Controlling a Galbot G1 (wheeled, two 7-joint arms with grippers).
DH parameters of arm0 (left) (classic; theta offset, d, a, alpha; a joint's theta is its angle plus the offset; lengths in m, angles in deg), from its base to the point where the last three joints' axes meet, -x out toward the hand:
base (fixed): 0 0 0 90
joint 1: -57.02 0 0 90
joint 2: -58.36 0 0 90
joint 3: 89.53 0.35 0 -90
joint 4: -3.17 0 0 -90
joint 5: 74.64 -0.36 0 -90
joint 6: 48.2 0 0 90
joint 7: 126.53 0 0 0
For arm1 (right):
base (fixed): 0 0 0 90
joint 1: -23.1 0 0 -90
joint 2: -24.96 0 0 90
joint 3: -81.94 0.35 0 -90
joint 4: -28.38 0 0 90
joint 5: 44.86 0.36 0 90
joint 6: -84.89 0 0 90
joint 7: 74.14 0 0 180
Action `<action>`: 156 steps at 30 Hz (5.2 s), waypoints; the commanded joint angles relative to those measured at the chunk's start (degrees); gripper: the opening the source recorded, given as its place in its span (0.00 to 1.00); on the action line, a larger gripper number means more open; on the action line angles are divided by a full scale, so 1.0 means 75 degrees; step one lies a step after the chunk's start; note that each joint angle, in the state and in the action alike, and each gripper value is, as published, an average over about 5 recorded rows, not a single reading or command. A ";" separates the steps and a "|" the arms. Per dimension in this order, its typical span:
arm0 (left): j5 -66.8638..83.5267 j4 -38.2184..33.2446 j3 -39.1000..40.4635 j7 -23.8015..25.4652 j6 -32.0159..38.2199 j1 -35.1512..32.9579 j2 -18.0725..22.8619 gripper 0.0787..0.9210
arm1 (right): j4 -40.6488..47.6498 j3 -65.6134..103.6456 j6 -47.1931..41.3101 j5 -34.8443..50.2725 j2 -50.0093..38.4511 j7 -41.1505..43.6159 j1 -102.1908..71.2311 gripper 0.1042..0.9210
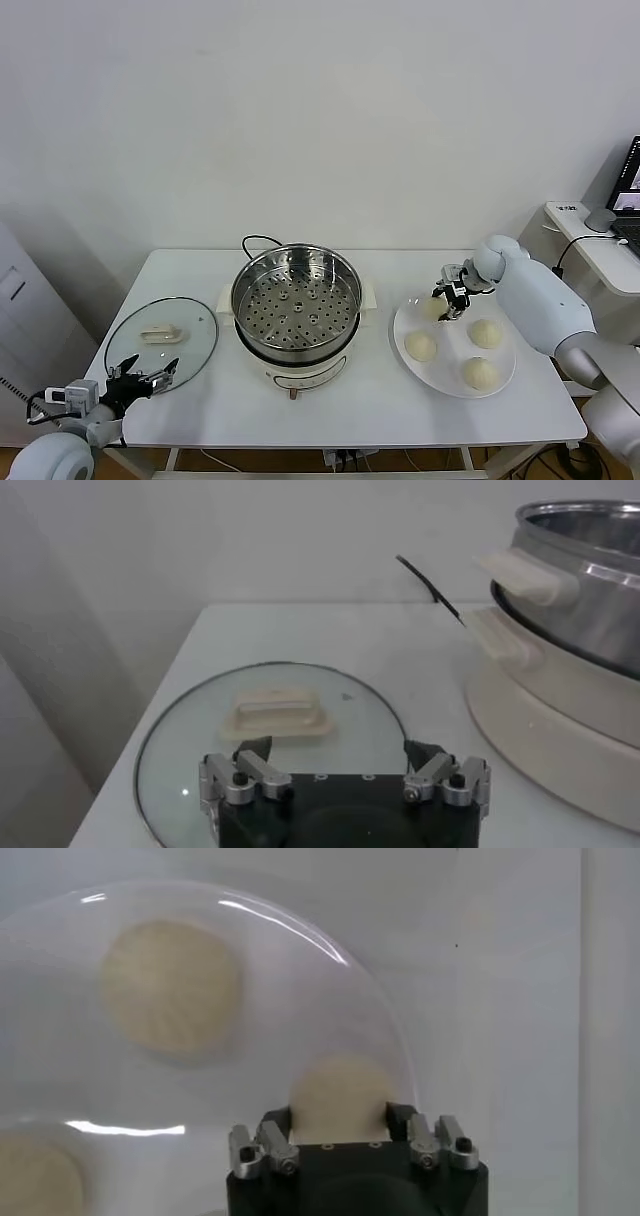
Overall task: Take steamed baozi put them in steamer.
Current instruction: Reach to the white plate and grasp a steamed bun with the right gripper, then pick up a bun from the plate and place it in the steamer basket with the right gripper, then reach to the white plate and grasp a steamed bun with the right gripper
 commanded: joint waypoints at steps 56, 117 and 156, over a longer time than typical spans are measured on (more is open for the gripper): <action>-0.0028 -0.0210 0.0066 -0.0074 -0.0065 0.0009 -0.0037 0.88 | -0.1757 -0.2661 0.5467 0.0608 0.2787 0.1853 0.3032 0.58; -0.0035 -0.0482 -0.0164 -0.0092 -0.0056 -0.0287 0.0142 0.88 | -0.1139 -0.5662 0.0214 0.5742 0.0840 0.1897 0.5326 0.88; -0.0032 -0.0530 -0.0260 -0.0104 -0.0047 -0.0367 0.0241 0.88 | -0.2809 -0.6372 -0.1783 0.6143 -0.1251 0.0629 0.2854 0.88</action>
